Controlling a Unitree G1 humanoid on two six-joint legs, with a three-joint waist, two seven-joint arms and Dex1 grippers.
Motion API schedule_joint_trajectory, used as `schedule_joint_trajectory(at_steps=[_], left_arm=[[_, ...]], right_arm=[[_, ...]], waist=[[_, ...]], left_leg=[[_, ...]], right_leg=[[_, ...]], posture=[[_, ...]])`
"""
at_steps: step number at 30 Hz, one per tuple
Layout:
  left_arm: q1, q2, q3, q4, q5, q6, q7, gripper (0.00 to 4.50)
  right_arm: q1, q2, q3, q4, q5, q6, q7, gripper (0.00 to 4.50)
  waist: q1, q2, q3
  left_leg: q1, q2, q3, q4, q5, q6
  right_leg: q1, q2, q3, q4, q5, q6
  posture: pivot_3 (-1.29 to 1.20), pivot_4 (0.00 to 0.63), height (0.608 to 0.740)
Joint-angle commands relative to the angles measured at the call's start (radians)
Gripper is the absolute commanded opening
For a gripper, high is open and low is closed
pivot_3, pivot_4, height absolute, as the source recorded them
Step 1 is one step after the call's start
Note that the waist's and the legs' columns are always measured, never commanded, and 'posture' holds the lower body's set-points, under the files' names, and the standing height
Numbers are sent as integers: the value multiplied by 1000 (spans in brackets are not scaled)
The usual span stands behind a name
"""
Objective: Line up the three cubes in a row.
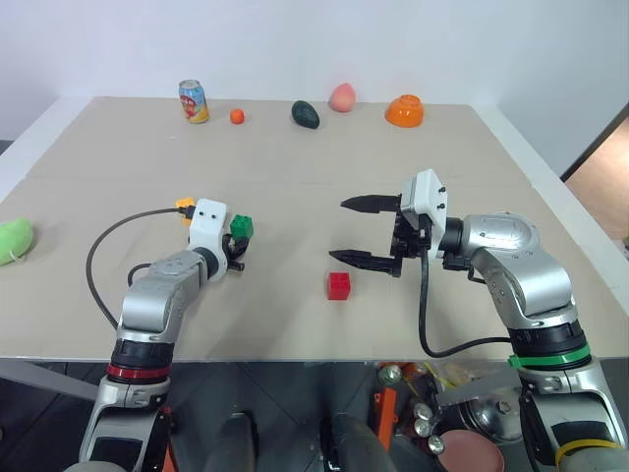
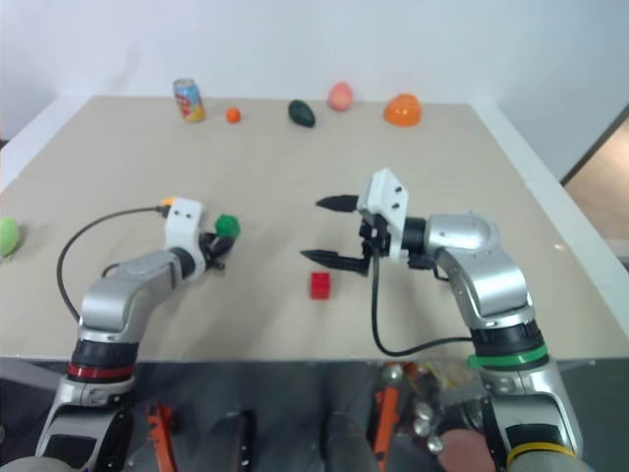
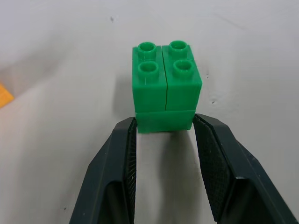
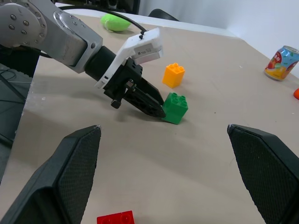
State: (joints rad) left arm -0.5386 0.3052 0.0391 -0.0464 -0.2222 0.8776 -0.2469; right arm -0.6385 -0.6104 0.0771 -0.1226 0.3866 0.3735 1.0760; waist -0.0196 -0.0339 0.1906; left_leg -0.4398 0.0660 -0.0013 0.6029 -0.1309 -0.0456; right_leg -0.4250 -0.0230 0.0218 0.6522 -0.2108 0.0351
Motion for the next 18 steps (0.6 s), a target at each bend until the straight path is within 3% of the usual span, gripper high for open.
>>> schedule_joint_trajectory(at_steps=[1, 6, 12, 18], left_arm=[[-41, 32, 14, 29, 25, -40, -1, 1278], [-73, 85, 3, 108, 53, -211, -66, 1278], [-64, 178, 14, 190, -6, -517, -374, 1278], [-24, 298, 30, 297, -89, -707, -728, 1278]], right_arm=[[-26, -7, -13, -16, 1, -7, -4, 4500], [-23, -11, -14, -21, 1, -6, -8, 4500], [16, -54, -24, -86, 46, 49, 28, 4500], [94, -128, -49, -158, 86, 83, 67, 4500]], waist=[[0, 0, 0], [-1, 0, 0], [0, 0, 0], [0, 0, 0]], left_leg=[[0, 0, 0, 0, 0, 0], [1, 0, 0, 0, 0, 0], [-1, 0, 0, -1, 0, 0], [-1, 0, 0, -2, 0, 0]], right_leg=[[0, 0, 0, 0, 0, 0], [0, 0, 0, 0, 1, -1], [-1, 0, 0, -2, 0, 0], [-1, 0, 0, -2, -1, -1]], posture=[[0, 150, 738], [0, 150, 738], [0, 150, 738], [0, 150, 738]])
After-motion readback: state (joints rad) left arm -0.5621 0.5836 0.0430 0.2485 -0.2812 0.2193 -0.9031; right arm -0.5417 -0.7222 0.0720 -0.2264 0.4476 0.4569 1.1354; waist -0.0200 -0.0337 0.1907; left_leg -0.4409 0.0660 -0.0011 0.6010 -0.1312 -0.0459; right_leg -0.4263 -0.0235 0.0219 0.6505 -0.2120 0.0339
